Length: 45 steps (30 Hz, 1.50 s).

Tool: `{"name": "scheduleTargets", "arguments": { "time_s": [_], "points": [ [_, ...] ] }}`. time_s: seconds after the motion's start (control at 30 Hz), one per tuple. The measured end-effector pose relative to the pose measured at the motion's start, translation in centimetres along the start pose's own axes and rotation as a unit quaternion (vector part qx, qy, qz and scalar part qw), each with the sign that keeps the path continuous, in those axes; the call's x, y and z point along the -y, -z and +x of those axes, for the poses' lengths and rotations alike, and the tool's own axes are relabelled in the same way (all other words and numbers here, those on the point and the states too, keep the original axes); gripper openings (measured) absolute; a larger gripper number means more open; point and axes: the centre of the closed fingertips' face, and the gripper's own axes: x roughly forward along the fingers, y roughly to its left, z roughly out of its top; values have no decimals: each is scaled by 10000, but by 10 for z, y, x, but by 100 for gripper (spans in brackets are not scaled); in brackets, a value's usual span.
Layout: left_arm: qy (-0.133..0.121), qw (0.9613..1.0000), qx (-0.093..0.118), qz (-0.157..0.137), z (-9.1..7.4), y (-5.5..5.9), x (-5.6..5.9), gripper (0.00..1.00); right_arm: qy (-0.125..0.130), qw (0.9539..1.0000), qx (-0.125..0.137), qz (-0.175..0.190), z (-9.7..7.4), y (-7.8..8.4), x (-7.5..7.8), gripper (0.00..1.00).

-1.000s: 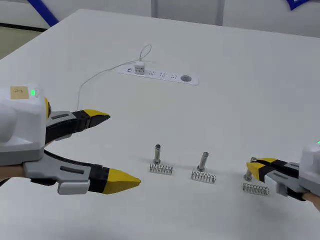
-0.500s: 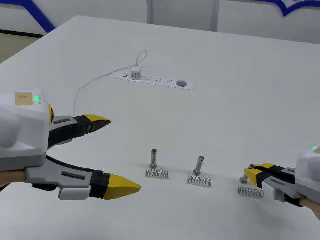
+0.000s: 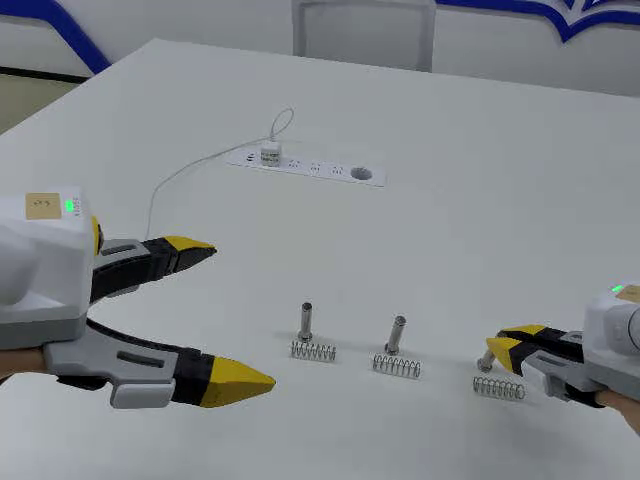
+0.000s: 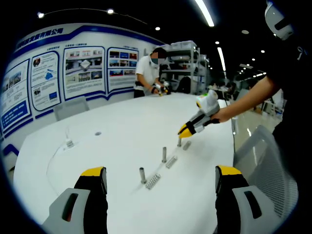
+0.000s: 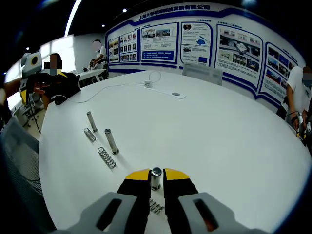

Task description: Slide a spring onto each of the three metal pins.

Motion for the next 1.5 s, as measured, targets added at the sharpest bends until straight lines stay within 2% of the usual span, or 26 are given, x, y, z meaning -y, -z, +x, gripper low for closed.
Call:
{"name": "scheduleTargets", "arguments": {
  "time_s": [0.2,0.4,0.47,0.5,0.57,0.67,0.77,0.87,0.93,0.97,1.17,1.3,1.5],
  "points": [
    [32,10000,2,42,1,-2,2,94,-4,9998,-130,-166,-3,4,0,10],
    [47,10000,35,51,2,-4,3,94,-33,9999,-38,-115,-7,-1,0,11],
    [40,10000,54,38,2,-4,3,94,-89,9999,-58,-110,-11,-1,-2,15],
    [40,10000,52,38,1,-4,3,94,-125,9998,-59,-151,-13,-1,-2,16],
    [36,10000,30,49,1,-3,3,94,-211,9984,-123,-504,-19,2,-1,18],
    [35,10000,-2,51,0,-2,2,94,-246,9965,-292,-738,-27,9,9,18],
    [29,10000,-11,63,0,-2,1,94,-404,9929,-520,-986,-33,17,15,18],
    [30,10000,-8,54,1,-3,1,94,-859,9832,-930,-1314,-35,32,7,18],
    [42,10000,1,54,2,-4,1,94,-999,9770,-1080,-1542,-35,37,3,18],
    [44,10000,0,59,2,-4,1,94,-1144,9735,-1113,-1637,-33,40,-2,18],
    [50,9999,-80,53,2,0,1,94,-1468,9648,-1235,-1800,-23,48,-14,19],
    [57,9999,-111,7,-1,2,-1,95,-1640,9548,-1401,-2046,-18,55,-17,21],
    [15,9998,-177,-28,-2,6,-4,94,-1755,9501,-1462,-2125,-11,59,-16,21]
  ]
}}
